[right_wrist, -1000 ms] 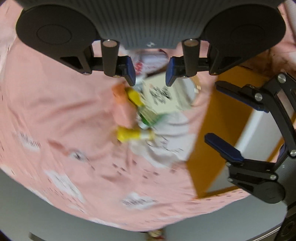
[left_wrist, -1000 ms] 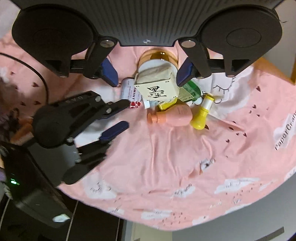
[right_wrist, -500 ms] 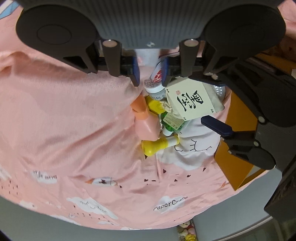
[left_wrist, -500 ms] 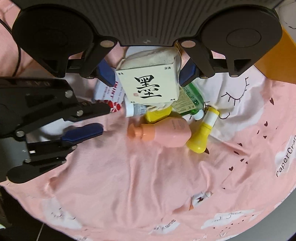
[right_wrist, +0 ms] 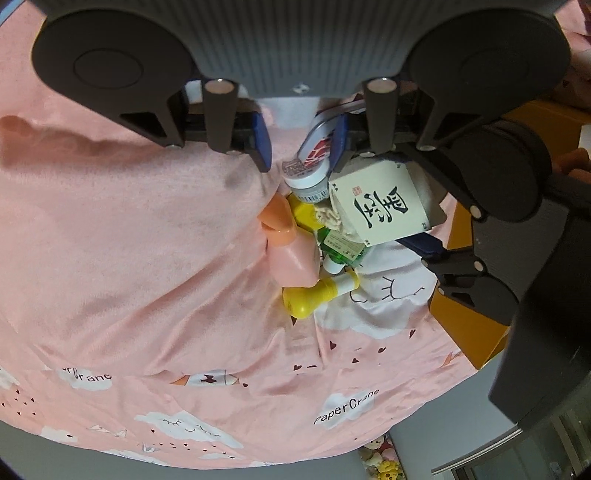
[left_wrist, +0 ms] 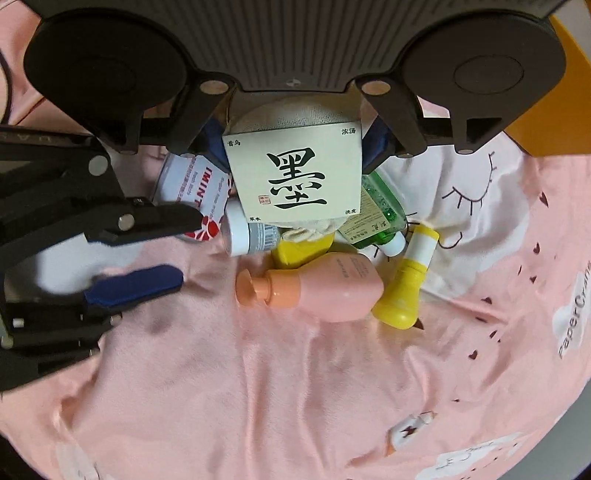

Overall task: Organize rigid objects
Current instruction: 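Lift the pouch and compact and carry both over the orange box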

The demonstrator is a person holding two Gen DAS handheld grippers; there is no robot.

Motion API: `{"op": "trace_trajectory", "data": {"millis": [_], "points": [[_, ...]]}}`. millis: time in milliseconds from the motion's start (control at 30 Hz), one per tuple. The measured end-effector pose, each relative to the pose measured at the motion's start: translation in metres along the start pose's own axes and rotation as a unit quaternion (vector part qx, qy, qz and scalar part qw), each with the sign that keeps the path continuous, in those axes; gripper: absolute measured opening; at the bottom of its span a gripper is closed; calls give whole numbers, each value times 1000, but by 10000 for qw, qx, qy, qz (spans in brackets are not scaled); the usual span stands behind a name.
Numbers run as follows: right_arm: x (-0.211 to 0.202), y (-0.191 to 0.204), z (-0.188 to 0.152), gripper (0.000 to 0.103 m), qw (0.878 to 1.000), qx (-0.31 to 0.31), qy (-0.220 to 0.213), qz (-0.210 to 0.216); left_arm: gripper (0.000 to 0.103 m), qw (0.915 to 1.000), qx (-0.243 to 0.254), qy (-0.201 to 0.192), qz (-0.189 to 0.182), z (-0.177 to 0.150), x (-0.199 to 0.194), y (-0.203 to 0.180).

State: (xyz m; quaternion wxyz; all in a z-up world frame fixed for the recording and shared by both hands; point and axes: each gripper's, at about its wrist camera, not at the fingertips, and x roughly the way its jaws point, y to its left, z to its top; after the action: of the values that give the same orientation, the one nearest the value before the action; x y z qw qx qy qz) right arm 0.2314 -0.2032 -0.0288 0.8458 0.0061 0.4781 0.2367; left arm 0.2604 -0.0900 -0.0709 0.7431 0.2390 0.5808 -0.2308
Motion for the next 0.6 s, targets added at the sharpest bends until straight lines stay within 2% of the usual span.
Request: {"op": "trace_trajectory", "data": {"millis": [133,300,333,400,467,600], "points": [[-8,6,2,35,9998,-165,-67,34,80,9991,-206,-359,-115,-8,-21,13],[-15,18,8,37,9984,-435,-61,348,80,9957,-471,-772,-188,-23,-60,34],[-15,23,10,39,9978,-502,-35,432,80,9948,-519,-852,-189,-27,-68,39],[-13,34,12,53,9963,-640,20,582,80,9928,-627,-1000,-185,-32,-82,48],[-8,45,15,71,9941,-780,97,750,80,9905,-743,-1136,-194,-38,-96,58],[15,64,23,76,9905,-937,362,941,80,9871,-866,-1328,-206,-54,-117,72]]}}
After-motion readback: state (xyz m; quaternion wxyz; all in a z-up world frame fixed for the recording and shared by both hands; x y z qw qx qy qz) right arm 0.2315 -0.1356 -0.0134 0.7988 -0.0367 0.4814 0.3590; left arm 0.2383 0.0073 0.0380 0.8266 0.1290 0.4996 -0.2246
